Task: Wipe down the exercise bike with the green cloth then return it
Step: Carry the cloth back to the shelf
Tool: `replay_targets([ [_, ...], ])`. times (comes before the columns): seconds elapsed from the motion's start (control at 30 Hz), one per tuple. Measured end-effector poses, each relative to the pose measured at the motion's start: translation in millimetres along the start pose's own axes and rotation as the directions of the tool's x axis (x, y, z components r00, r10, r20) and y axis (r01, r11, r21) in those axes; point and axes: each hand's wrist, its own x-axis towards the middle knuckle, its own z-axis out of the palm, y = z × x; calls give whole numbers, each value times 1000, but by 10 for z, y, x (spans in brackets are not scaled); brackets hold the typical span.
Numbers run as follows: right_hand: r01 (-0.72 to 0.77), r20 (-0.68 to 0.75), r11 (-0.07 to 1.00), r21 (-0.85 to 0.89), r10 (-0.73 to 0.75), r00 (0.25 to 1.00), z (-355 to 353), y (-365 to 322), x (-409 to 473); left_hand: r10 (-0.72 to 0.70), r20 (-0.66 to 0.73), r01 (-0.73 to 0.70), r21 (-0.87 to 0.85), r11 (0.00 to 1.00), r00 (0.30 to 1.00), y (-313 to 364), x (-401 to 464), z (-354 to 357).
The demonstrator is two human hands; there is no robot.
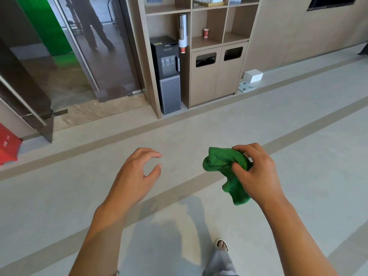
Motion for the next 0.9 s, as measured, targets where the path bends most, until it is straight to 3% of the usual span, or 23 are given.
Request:
replay_targets([
  [0.5,71,85,995,70,-77,993,-494,968,2337,-63,-56,66,52,996,996,691,1989,947],
  [0.9,74,95,996,42,-77,992,-87,1318,3717,-75,-81,79,48,996,994,271,3386,1155],
])
